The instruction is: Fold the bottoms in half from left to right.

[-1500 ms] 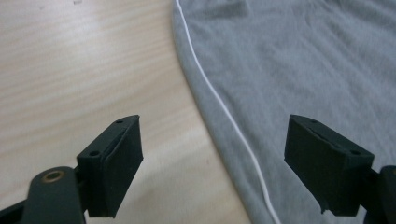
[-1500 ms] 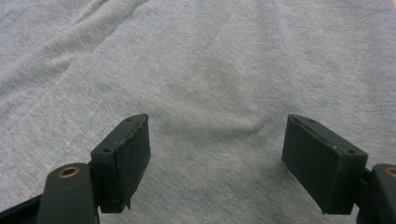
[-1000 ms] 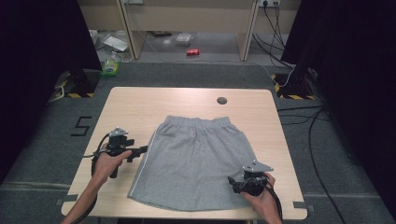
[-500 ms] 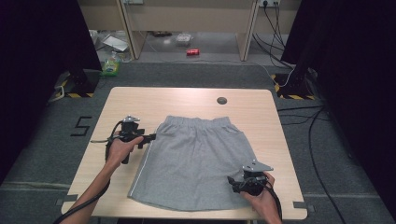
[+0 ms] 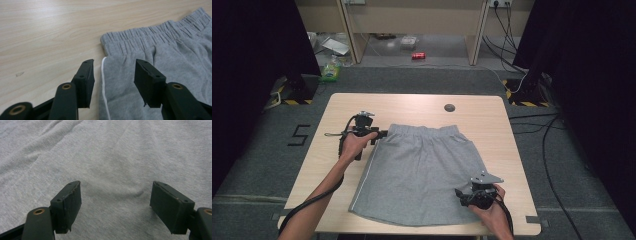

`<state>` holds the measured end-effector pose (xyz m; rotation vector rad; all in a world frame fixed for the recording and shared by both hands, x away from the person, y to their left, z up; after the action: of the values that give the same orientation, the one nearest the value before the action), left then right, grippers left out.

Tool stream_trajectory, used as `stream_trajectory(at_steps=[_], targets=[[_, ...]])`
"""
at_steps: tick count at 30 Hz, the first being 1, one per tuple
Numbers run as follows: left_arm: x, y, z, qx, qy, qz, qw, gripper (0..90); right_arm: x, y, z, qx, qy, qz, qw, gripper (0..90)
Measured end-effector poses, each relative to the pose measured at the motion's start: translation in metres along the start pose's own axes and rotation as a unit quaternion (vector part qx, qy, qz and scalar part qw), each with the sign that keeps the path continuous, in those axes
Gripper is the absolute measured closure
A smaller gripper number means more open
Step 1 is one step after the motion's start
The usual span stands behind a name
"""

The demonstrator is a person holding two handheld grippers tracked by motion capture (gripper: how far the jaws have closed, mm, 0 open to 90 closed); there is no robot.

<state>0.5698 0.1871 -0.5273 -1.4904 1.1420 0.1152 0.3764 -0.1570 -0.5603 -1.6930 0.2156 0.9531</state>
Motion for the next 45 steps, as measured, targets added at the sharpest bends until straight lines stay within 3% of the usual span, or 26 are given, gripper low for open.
stream_trajectory(at_steps=[11,14,21,24,29,35,42,44,45], targets=[[0.027,-0.007,0.006,-0.005,-0.01,0.022,0.9997,56.6,0.001,0.0,0.002,-0.003,-0.004,0.001,1.0,25.6],[0.032,-0.008,0.008,0.002,-0.021,0.028,0.9994,56.6,0.001,-0.001,0.004,-0.004,-0.005,0.001,1.0,25.6],[0.044,-0.012,0.002,0.0,-0.016,0.034,0.9993,57.1,0.004,0.0,0.006,-0.009,-0.008,0.005,0.9999,25.8],[0.051,-0.011,0.002,0.006,-0.03,0.053,0.9982,57.6,0.003,-0.003,0.006,-0.009,-0.003,-0.001,1.0,26.0],[0.058,-0.009,0.007,-0.002,-0.032,0.055,0.998,58.6,0.002,-0.008,0.011,-0.014,-0.003,-0.015,0.9998,26.6],[0.061,-0.01,0.003,0.01,-0.028,0.055,0.9981,72.9,0.001,-0.015,0.026,-0.024,-0.013,-0.027,0.9993,26.7],[0.059,-0.01,0.007,0.017,-0.024,0.051,0.9982,74.5,0.004,-0.021,0.044,-0.03,-0.029,-0.033,0.9986,26.7],[0.058,-0.009,0.009,0.018,-0.021,0.047,0.9985,75.5,0.006,-0.027,0.061,-0.039,-0.042,-0.037,0.9976,26.7],[0.057,-0.008,0.01,0.019,-0.022,0.047,0.9985,75.5,0.006,-0.027,0.061,-0.039,-0.042,-0.037,0.9976,26.7]])
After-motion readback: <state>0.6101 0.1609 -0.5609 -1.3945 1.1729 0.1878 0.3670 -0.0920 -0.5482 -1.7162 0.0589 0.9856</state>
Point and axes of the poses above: each handheld gripper's, and its own axes: x roughly forward along the jaws, y roughly out of its underside, z roughly to its left, the point moved 8 cm from there along x, roughly forward along the jaws, and after that the axes turned 8 degrees about y, right-handed, at the moved point
